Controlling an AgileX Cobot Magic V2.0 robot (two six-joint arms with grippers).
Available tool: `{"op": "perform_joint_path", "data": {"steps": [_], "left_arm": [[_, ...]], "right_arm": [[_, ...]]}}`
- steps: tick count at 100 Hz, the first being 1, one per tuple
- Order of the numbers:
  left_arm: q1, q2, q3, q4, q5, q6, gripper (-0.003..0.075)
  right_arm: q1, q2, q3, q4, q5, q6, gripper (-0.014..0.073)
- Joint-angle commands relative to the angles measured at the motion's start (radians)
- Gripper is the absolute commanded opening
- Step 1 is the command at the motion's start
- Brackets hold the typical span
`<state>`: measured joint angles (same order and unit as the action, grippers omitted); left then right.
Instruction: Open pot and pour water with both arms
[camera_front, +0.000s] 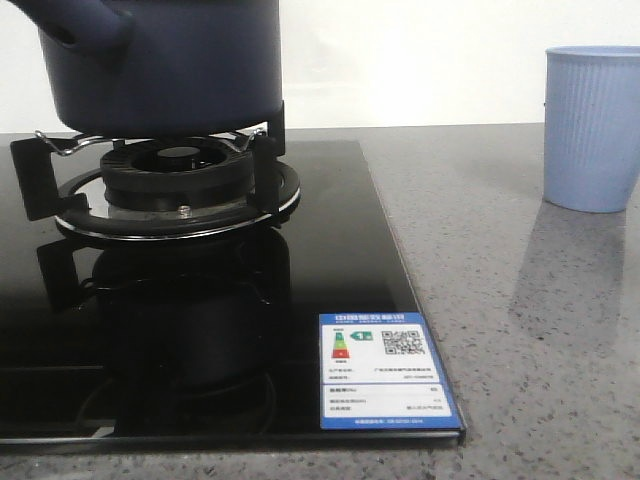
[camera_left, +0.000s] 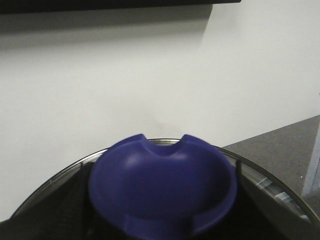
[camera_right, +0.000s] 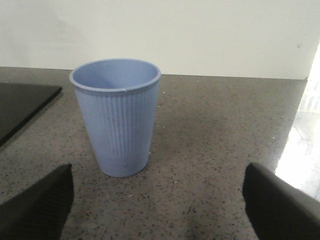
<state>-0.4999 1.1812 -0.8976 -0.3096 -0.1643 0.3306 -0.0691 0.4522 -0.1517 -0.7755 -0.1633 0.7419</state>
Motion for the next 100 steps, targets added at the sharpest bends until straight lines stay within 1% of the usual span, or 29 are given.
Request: {"op": "perform_joint_path", "data": {"steps": [1, 25, 59, 100], "left_arm": [[-0.008, -0.006, -0.038, 0.001, -0.140, -0.009, 0.0433], [-0.009, 0.026, -0.040, 0.001, -0.163, -0.016, 0.0433], [-0.043, 0.096, -0.040, 0.013, -0.225, -0.016, 0.0433], [-0.043, 0.122, -0.040, 0.016, -0.243, -0.016, 0.0433]], "right_arm": [[-0.007, -0.002, -0.025, 0.014, -0.025, 0.001, 0.0621], [-0.007, -0.002, -0.025, 0.014, -0.025, 0.001, 0.0621], [-0.007, -0.002, -0.025, 0.014, -0.023, 0.001, 0.0621], [-0.007, -0.002, -0.025, 0.014, -0.021, 0.001, 0.0621]]}}
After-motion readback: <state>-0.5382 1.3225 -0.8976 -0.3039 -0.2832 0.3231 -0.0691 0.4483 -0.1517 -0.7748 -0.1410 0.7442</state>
